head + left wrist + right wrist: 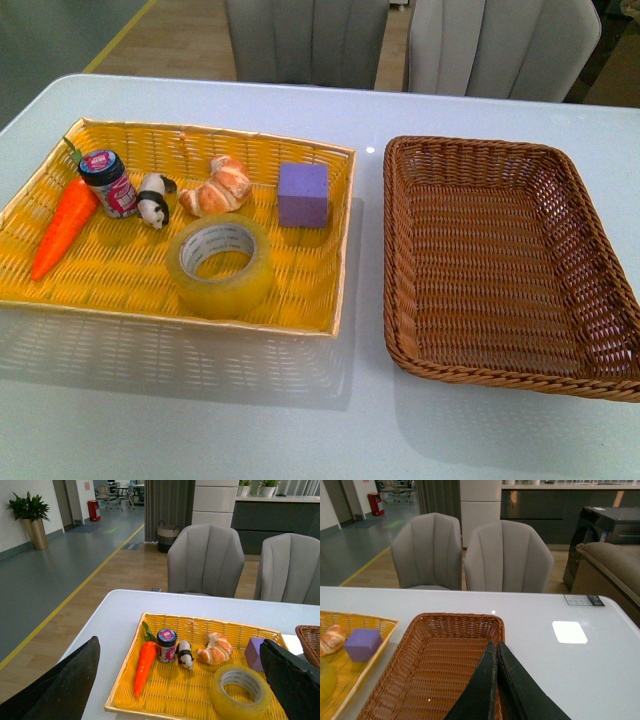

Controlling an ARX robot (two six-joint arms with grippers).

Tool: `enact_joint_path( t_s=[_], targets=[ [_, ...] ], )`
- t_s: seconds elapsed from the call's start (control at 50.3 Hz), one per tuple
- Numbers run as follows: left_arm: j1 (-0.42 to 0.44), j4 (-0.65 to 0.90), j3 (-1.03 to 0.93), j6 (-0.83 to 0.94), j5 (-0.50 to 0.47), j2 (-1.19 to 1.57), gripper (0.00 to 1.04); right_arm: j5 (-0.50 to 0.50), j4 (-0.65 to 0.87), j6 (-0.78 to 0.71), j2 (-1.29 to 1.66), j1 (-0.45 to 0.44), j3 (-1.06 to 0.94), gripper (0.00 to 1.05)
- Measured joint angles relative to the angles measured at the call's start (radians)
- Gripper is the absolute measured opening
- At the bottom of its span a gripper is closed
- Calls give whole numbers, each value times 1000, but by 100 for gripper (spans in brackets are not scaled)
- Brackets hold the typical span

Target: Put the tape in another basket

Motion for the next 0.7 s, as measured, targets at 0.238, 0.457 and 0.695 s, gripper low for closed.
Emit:
enact_joint_path(
  t_s=[0.238, 0.457, 0.695],
  targets=[
    [0, 0, 0, 0, 0, 0, 96, 0, -1, 0, -2, 0, 0, 33],
    [16, -263, 115, -113, 135, 155, 96, 0, -2, 0, -2, 0, 0, 68],
    [-76, -230, 312, -369, 175, 719, 96, 0, -2, 1, -3, 0, 0, 96]
  ],
)
